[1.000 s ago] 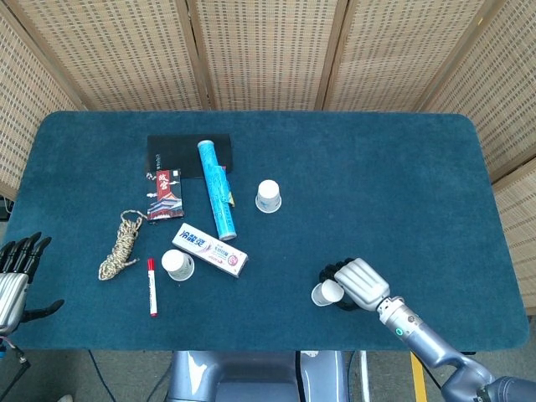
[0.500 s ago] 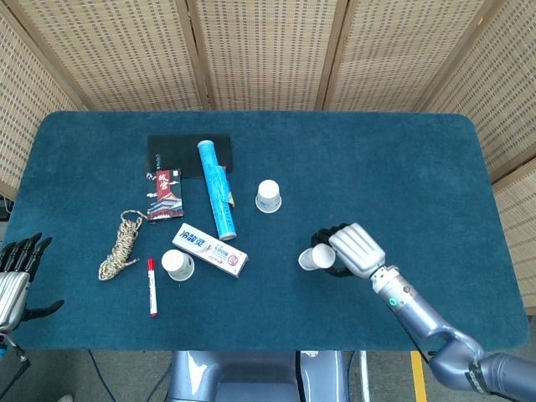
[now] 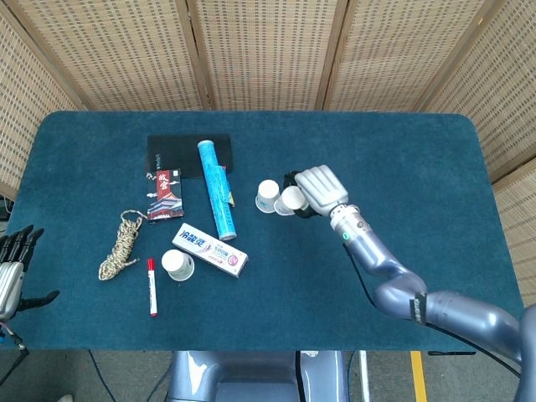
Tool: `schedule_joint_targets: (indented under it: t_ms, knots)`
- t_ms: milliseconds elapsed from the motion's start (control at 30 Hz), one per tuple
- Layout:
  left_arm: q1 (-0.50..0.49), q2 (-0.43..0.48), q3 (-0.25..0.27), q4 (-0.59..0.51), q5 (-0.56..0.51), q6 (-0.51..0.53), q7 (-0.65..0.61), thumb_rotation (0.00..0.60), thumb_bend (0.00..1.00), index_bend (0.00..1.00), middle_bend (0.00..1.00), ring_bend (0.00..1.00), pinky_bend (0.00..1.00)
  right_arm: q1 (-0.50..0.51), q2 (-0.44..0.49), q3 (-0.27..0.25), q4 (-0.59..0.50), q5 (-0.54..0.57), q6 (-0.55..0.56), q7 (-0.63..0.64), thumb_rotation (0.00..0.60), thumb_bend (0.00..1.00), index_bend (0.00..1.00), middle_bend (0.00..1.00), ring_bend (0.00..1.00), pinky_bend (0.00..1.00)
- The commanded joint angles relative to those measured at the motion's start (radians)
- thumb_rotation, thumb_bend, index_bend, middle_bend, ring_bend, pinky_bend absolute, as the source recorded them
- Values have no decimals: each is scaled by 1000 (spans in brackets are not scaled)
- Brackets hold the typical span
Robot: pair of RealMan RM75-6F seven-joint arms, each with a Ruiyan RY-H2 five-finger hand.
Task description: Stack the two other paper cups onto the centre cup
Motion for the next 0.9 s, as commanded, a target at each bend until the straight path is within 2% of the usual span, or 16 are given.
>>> schedule_joint_targets:
  t_ms: [33,333,533,767,833,900]
  knots:
    - [-3,0,-4,2,-14,-7,0,600,0,0,0,0,0,95,-67,17,93,112,-35,-75,600,446,449,543,523,545]
    - [-12,4,-13,13,-46,-31,-16,600,0,0,0,0,0,182,-95,-6,128,243,-30,-145,600,450,446,543,523,545]
    - [-13,6,-14,16,-51,-34,-24,600,0,0,0,0,0,209,-109,-23,141,281,-18,-166,600,453,444,543,523,545]
    - [-11,11,-13,18,-48,-31,-37,600,0,0,0,0,0,234,-149,-33,206,308,14,-168,600,445,428,521,519,543]
    - [-12,11,-14,18,-48,-32,-40,600,0,0,0,0,0,235,-146,-36,207,317,3,-164,600,379,391,470,474,514]
    - [-12,12,-14,19,-50,-32,-41,600,0,0,0,0,0,238,-133,-41,196,353,-32,-164,600,210,279,332,337,407]
